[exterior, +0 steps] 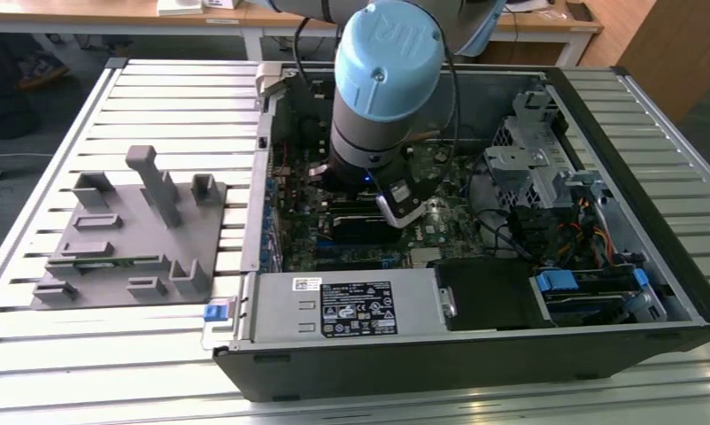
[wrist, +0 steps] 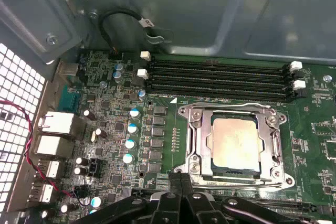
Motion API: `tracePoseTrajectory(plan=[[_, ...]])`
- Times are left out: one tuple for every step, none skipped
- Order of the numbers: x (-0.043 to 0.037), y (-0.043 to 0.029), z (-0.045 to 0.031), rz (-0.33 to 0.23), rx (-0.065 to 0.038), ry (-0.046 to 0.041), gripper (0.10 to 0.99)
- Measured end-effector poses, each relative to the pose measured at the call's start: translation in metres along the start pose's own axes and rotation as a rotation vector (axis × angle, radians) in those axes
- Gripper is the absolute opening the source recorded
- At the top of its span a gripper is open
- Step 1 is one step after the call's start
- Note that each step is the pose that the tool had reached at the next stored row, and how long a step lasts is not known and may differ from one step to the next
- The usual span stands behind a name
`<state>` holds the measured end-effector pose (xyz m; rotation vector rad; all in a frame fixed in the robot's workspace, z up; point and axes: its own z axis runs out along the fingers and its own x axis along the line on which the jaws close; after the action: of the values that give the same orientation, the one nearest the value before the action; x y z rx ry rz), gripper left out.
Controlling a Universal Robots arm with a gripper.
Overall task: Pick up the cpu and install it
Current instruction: 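Install the second cpu locking lever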
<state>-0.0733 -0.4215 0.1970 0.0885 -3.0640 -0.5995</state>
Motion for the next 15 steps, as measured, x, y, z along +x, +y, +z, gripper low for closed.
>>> tracePoseTrajectory(plan=[[0.0, -0.0003, 0.0006, 0.0, 0.0, 0.0, 0.106], [0.0, -0.0003, 0.0007, 0.0, 0.0, 0.0, 0.106], [0.0, -0.0005, 0.0013, 0.0, 0.0, 0.0, 0.106], [0.0, -0.0007, 0.0017, 0.0, 0.0, 0.0, 0.106], [0.0, -0.0007, 0.0018, 0.0, 0.0, 0.0, 0.106], [0.0, -0.0008, 0.0019, 0.0, 0.0, 0.0, 0.106], [0.0, -0.0009, 0.0021, 0.0, 0.0, -0.0001, 0.106], [0.0, -0.001, 0.0024, 0.0, -0.001, -0.0001, 0.106], [0.0, -0.0011, 0.0027, 0.0, -0.001, -0.0001, 0.106], [0.0, -0.0012, 0.003, 0.0, -0.002, -0.0002, 0.106], [0.0, -0.0012, 0.003, 0.0, -0.002, -0.0001, 0.106], [0.0, -0.0012, 0.003, 0.0, -0.002, -0.0001, 0.106], [0.0, -0.0011, 0.0031, 0.0, -0.002, -0.0001, 0.106], [-0.0001, -0.0008, 0.0034, 0.0, -0.002, -0.0001, 0.106], [-0.0001, -0.0003, 0.0036, 0.0, -0.002, -0.0001, 0.106]])
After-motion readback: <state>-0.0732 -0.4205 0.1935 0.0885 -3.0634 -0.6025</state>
